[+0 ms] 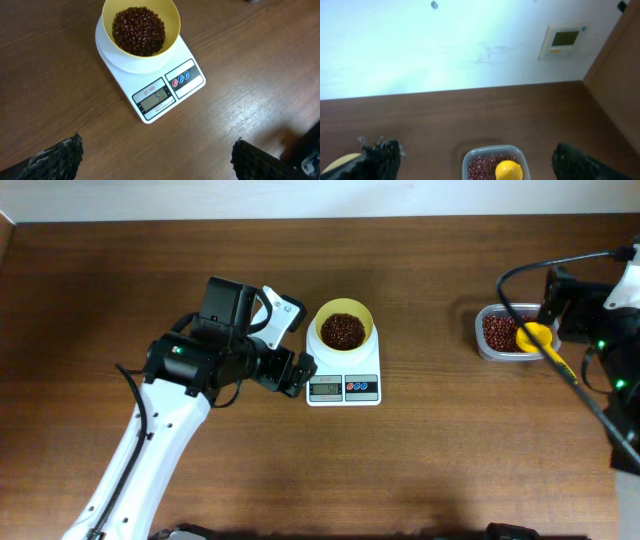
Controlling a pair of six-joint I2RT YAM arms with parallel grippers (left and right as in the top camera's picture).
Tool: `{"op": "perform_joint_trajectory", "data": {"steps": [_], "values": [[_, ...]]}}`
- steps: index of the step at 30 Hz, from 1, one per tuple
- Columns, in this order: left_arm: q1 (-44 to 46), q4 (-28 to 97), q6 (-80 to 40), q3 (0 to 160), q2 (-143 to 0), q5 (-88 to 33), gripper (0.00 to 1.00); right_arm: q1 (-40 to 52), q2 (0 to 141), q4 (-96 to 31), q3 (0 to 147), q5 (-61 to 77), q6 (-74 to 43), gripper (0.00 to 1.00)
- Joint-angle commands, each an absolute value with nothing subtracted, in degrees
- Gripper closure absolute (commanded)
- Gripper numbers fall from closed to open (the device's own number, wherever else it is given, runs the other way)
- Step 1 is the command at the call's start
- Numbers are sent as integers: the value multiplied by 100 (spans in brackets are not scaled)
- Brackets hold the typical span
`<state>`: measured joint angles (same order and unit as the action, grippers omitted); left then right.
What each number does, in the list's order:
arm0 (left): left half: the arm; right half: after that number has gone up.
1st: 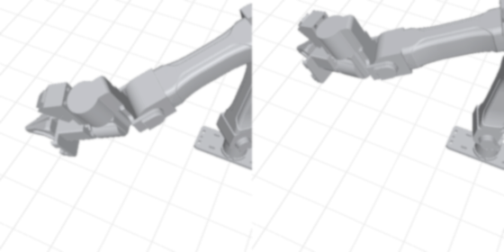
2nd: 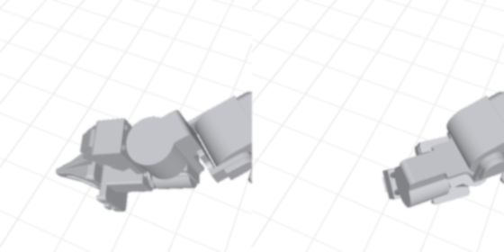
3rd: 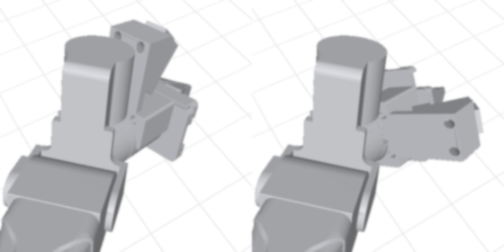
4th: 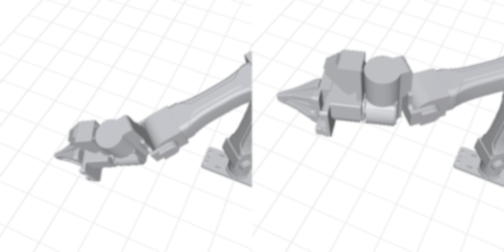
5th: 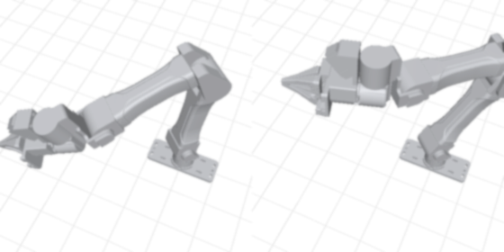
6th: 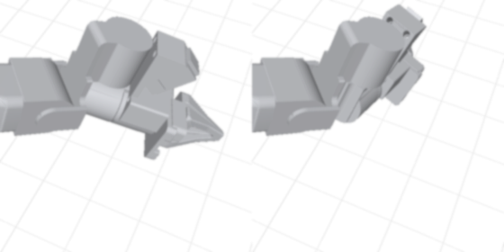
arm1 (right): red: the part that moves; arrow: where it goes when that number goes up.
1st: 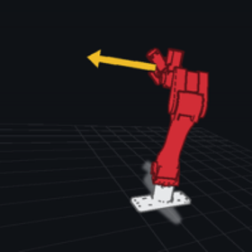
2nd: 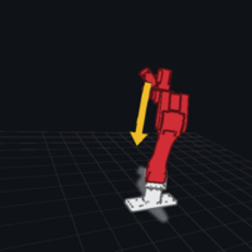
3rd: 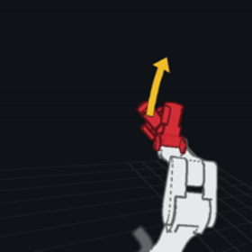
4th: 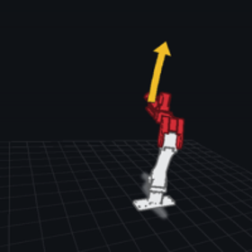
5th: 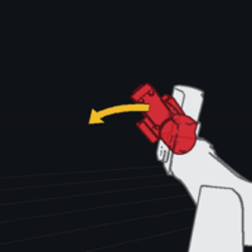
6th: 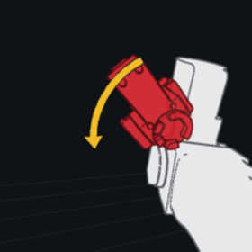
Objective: Scoop item into bowl and weigh 50g on scale
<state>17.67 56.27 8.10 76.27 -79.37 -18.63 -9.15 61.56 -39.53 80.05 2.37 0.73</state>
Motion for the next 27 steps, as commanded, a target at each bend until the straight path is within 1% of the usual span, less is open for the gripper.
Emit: {"op": "perform_joint_trajectory", "data": {"steps": [1, 6, 11, 16, 19, 27], "values": [[1774, 5621, 928, 7599, -7977, -1907, 1, -703, 5701, -3070, 7140, 189, 130, 1], [1774, 5621, 928, 7599, -7977, -1909, 1, -416, 5043, -1463, 5734, 187, 128, 1], [1774, 5621, 928, 7599, -7977, -1907, 1, -408, 4440, -215, 4670, 301, 126, 1], [1774, 5621, 928, 7599, -7977, -1907, 1, -95, 3321, 1087, 3151, 292, 128, 1], [1774, 5621, 928, 7599, -7977, -1907, 1, -58, 2877, 1726, 2486, 294, 128, 1], [1774, 5621, 928, 7599, -7977, -1907, 1, 54, 2119, 1890, 1892, 292, 128, 1]]}}
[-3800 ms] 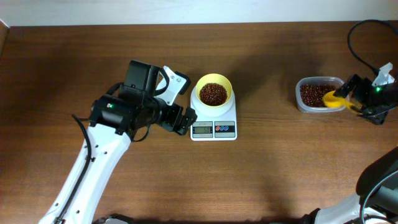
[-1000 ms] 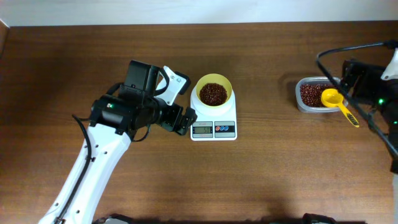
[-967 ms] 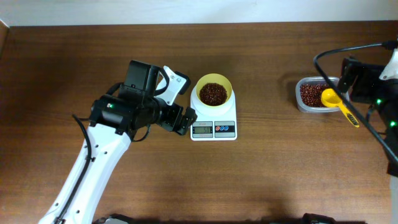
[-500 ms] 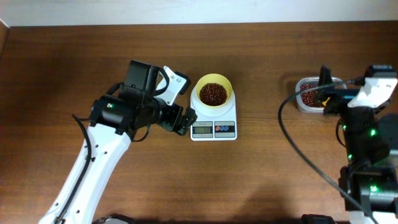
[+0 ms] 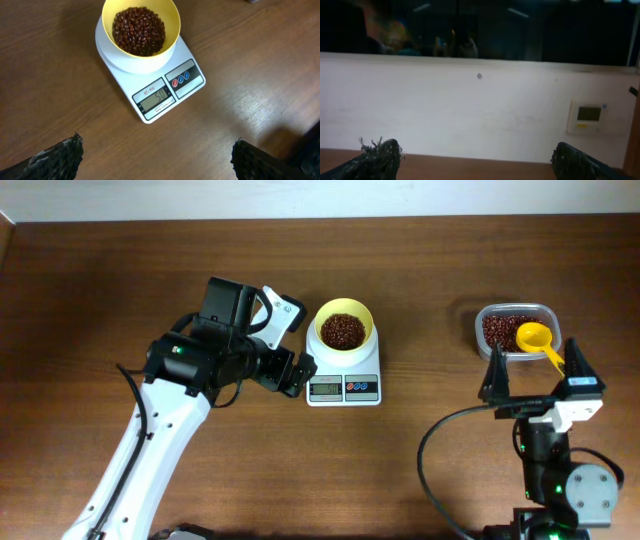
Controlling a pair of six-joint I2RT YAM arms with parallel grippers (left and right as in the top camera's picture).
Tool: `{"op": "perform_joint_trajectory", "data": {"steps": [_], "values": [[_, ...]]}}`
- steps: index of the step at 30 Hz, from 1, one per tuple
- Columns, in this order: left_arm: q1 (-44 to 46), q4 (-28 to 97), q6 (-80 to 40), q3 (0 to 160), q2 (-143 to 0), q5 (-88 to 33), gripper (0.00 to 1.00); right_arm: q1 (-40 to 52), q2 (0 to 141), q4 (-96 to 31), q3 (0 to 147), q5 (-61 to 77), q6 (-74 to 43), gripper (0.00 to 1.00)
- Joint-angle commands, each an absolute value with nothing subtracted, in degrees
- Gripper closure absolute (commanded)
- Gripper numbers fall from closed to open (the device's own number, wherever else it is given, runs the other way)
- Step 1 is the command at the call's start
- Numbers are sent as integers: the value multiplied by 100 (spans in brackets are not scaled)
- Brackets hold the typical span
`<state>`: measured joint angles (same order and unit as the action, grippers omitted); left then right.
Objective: Scoop item into bowl and weigh 50g on scale
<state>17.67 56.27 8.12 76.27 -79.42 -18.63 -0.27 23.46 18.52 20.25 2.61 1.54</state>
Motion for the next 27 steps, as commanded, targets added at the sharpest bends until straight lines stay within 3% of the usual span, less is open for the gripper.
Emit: {"op": "perform_joint_trajectory", "data": {"steps": [1, 27], "values": [[1774, 5621, 928, 7599, -7977, -1909, 1, 54, 2069, 1890, 1844, 292, 128, 1], [1774, 5621, 928, 7599, -7977, -1907, 1, 54, 1212, 1826, 1538, 231, 128, 1]]}}
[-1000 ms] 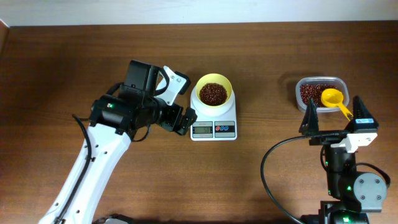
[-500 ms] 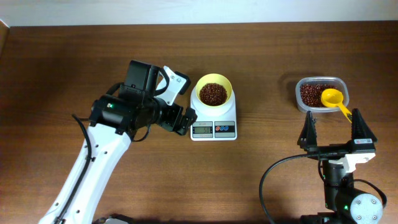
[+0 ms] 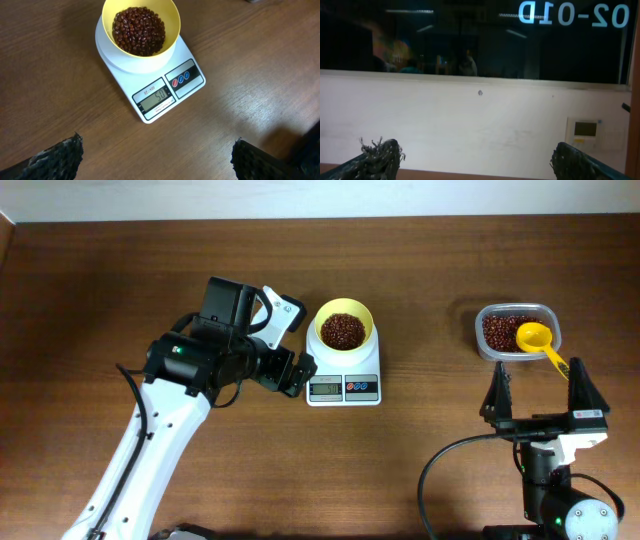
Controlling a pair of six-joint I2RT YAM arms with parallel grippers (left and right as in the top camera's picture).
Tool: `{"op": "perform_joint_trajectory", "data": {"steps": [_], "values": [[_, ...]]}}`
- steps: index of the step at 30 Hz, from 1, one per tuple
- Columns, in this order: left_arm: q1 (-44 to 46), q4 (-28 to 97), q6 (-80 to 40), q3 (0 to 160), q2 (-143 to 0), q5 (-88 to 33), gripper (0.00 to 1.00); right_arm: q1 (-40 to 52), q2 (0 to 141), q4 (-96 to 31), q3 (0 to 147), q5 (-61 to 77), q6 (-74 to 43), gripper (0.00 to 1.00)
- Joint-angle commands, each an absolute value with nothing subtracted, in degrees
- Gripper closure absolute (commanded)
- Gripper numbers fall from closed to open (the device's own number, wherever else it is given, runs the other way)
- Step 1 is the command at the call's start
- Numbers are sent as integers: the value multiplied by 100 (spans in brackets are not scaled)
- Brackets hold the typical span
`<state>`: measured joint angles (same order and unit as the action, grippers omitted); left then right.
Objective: Scoop item into bowl and weigh 50g on scale
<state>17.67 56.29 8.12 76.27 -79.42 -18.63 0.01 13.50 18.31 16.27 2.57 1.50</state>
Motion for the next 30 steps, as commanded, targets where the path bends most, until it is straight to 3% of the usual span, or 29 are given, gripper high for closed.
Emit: {"op": "perform_joint_trajectory", "data": {"steps": [1, 18, 30], "values": [[1774, 5621, 928, 7599, -7977, -1907, 1, 54, 1164, 1828, 1474, 233, 128, 1], [1774, 5621, 928, 7599, -7977, -1907, 1, 54, 19, 2152, 386, 233, 128, 1], [1774, 5621, 928, 7599, -7977, -1907, 1, 69, 19, 2150, 32, 226, 132, 1]]}}
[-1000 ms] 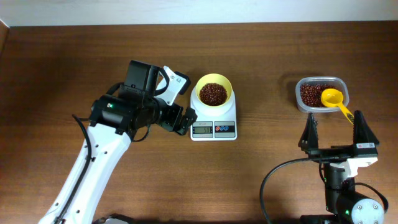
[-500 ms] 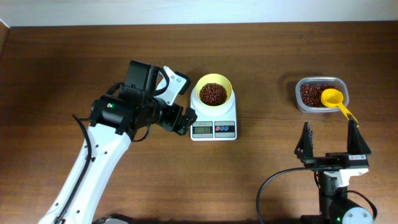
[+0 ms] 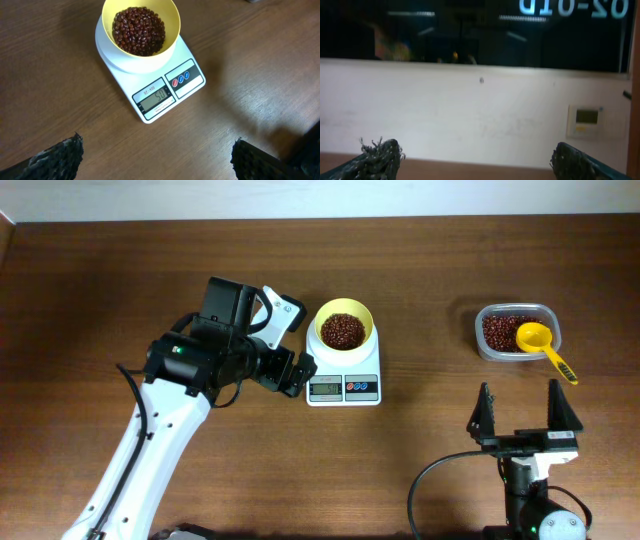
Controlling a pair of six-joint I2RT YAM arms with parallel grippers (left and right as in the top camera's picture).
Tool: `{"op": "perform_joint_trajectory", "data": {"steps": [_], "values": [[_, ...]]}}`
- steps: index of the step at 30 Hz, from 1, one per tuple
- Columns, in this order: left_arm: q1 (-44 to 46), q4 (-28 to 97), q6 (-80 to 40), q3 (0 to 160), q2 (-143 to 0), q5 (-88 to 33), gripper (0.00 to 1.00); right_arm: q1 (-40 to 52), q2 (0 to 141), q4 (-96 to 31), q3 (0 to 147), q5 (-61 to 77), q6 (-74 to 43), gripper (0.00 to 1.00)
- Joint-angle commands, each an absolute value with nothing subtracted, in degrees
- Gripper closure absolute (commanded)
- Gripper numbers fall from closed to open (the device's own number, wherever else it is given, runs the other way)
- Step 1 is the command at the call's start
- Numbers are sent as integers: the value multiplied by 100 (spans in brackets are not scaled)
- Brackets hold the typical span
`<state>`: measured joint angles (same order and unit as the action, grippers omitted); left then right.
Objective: Scoop item into bowl and weigh 50g on scale
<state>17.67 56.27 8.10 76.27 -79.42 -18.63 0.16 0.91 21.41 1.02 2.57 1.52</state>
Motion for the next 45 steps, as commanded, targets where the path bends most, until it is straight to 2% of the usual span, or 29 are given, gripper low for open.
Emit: {"op": "perform_joint_trajectory", "data": {"steps": [1, 13, 45], "values": [[1774, 5621, 928, 7599, -7977, -1907, 1, 69, 19, 2121, 32, 99, 132, 1], [1774, 5621, 928, 7599, -7977, -1907, 1, 73, 19, -454, 32, 80, 128, 1], [1774, 5621, 928, 7599, -7977, -1907, 1, 69, 19, -469, 32, 19, 130, 1]]}}
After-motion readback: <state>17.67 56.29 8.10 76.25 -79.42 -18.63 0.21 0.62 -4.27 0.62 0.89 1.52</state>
